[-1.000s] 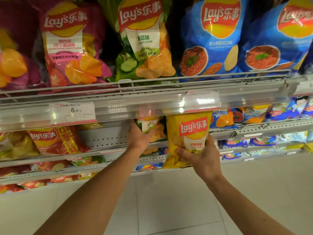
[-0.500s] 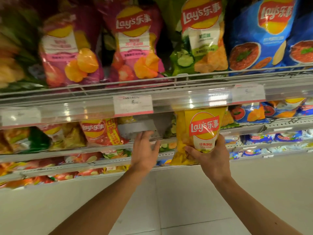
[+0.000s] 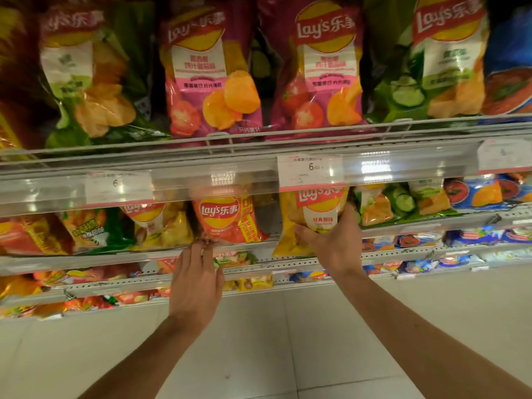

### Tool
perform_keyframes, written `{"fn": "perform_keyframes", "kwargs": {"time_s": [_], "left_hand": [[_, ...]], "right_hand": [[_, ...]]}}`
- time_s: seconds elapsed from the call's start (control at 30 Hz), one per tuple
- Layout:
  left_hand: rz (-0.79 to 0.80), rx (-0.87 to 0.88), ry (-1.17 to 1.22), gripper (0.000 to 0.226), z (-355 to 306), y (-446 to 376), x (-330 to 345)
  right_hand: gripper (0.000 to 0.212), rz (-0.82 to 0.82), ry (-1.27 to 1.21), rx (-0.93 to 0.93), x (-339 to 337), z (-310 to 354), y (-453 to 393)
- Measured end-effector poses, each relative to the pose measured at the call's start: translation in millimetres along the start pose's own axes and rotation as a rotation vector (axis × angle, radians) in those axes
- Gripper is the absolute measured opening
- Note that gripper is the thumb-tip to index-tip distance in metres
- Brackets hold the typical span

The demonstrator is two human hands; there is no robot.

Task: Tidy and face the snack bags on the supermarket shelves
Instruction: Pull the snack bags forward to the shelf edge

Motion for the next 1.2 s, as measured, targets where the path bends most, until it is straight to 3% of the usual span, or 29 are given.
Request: {"fn": "perform_keyframes", "kwargs": {"time_s": [0.33, 0.63, 1.0, 1.1, 1.2], "left_hand": [[0.029, -0.028, 0.019, 0.050, 0, 0, 7], [0.046, -0.098, 0.039, 0.059, -9, 0, 10], [0.078, -0.112, 0.090, 0.056, -10, 0, -2], [0.054, -0.109, 0.117, 0.053, -5, 5, -6], [0.005, -0.167, 0.172, 0.048, 2, 13, -10]], "right_hand": [[0.089, 0.081, 0.060, 0.013, 61, 3, -47], [0.089, 0.013, 0.174, 0.029, 51, -8, -54], [0.107, 0.118, 0.150, -0.014, 40, -12, -40], [0.100, 0.071, 0.134, -0.047, 33, -14, -22], [0.086, -0.094, 0.100, -0.114, 30, -9, 5]]}}
Point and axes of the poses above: each hand's wrist, its own y-axis away from the middle knuckle, its own x-axis out of the palm, z = x × y, the point moved 1 cm from there along -y, towards the middle knuckle, and after that the axes turned 13 degrees about y, right-handed, at the moved point
